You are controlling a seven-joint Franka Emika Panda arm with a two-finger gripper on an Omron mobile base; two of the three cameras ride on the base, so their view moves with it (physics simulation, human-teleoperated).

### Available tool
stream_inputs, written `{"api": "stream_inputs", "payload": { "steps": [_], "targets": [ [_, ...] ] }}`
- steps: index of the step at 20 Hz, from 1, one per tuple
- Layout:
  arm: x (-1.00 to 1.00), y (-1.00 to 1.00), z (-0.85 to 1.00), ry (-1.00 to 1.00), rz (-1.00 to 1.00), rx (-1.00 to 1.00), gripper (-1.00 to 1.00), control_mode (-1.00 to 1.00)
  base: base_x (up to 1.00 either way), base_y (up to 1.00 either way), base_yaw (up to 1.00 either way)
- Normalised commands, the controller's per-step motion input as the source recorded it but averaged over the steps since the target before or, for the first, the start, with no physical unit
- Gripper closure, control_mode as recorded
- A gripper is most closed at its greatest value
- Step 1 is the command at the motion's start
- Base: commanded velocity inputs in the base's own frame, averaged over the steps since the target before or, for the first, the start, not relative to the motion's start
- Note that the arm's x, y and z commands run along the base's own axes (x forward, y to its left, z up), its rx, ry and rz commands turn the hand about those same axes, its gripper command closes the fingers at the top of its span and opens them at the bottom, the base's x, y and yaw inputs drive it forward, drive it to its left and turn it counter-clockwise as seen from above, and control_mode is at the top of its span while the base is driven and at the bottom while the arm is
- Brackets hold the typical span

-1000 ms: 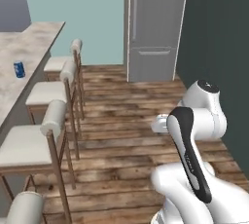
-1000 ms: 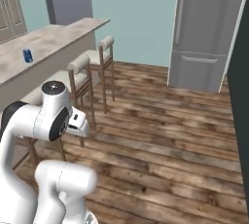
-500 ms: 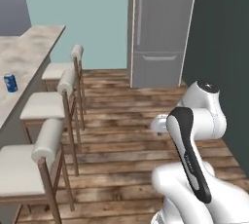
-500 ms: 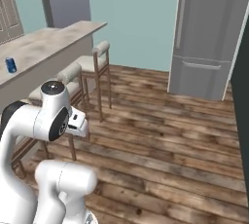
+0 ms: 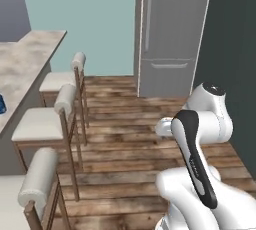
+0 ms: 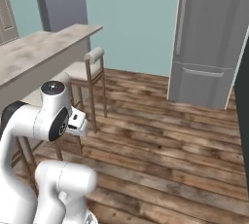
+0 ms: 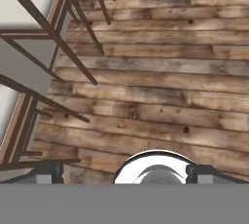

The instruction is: Four empty soda cans are scattered around the kitchen. Gather all the cans and cluster them next to the stove for recycling.

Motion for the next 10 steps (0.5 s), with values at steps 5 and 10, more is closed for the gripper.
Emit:
{"api": "stream_inputs", "payload": {
  "steps": [5,10],
  "targets": [
    [0.0,0.0,0.0,0.0,0.0,0.0,-1.0,1.0,0.65,-0.3,0.06],
    [0.0,0.0,0.0,0.0,0.0,0.0,-1.0,1.0,0.66,-0.29,0.1]
  ]
}}
